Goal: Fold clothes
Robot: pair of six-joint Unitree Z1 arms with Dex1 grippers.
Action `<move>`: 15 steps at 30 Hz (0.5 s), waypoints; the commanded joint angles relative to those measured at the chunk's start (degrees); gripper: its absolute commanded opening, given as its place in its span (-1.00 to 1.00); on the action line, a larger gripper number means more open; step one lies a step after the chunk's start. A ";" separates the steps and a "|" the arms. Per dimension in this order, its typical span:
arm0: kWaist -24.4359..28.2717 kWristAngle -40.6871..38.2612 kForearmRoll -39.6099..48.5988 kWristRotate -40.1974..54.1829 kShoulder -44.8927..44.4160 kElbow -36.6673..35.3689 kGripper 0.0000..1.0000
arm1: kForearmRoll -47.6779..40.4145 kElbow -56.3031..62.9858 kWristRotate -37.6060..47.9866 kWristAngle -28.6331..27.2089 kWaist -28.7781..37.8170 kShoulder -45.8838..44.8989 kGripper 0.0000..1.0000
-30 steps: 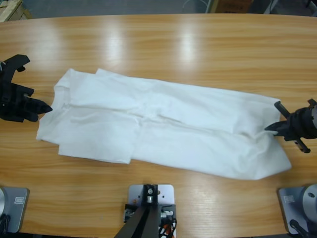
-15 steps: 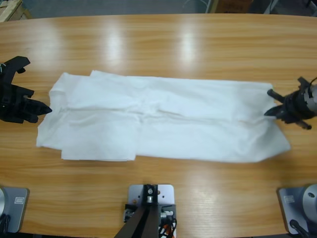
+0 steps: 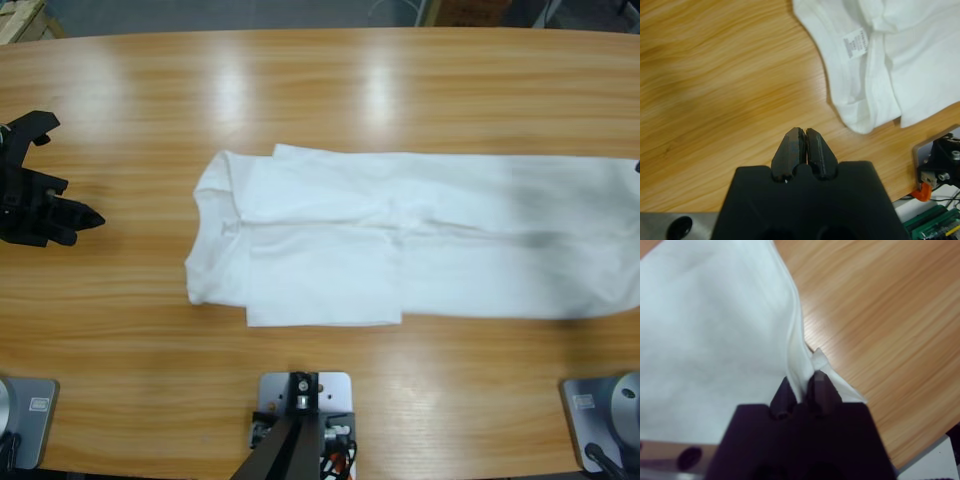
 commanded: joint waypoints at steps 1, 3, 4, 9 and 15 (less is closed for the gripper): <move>-0.55 0.76 0.51 -0.78 0.57 -0.04 -1.00 | -0.99 0.09 -1.43 0.54 -1.52 5.18 -1.00; -0.53 0.76 0.49 -0.75 0.65 -0.04 -1.00 | -0.73 -0.03 -1.40 0.17 -1.44 4.07 -1.00; -0.53 0.76 0.49 -0.78 0.66 0.01 -1.00 | 0.06 -0.46 -1.40 -0.32 -1.12 2.97 -1.00; -0.55 1.02 -0.02 -0.78 0.49 0.89 -1.00 | 15.39 -10.32 4.84 -8.98 21.47 -1.99 -1.00; -0.53 1.53 -0.04 -0.78 -1.97 0.80 -1.00 | 31.74 -31.48 13.91 -11.22 47.34 9.19 -1.00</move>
